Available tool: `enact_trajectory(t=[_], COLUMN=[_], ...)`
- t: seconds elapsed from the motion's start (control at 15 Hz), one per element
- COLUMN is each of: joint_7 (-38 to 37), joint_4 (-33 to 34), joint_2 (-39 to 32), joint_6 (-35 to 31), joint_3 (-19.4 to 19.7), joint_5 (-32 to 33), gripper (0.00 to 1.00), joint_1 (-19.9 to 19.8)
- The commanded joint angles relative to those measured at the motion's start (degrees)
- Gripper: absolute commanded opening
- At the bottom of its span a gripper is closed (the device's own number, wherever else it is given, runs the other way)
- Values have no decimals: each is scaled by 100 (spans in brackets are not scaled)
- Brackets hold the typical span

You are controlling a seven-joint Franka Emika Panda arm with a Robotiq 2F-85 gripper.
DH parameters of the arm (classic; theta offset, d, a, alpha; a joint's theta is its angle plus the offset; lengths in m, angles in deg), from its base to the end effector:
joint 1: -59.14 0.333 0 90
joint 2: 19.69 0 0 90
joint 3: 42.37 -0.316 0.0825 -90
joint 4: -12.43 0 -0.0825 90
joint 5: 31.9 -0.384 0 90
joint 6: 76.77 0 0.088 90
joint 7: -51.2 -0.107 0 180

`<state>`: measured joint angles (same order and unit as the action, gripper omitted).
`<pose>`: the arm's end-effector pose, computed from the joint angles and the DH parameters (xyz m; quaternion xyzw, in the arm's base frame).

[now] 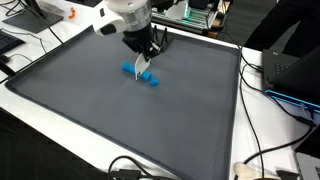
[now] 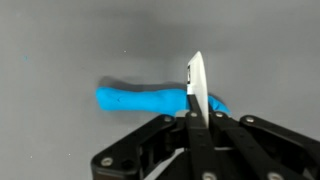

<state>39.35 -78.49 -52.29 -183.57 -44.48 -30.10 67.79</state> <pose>0.6484 0.1179 0.2839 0.9894 -0.0042 -0.1416 0.0324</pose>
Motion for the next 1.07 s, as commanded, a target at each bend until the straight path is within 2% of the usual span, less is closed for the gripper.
enact_trajectory(t=[0.0,1.0], joint_7=[117,174], joint_4=[-149,172], joint_2=[42,-430], joint_6=[-192,-219], joint_3=[5,57], joint_5=[-20,167], gripper=[1,1], joint_1=[-86,-48])
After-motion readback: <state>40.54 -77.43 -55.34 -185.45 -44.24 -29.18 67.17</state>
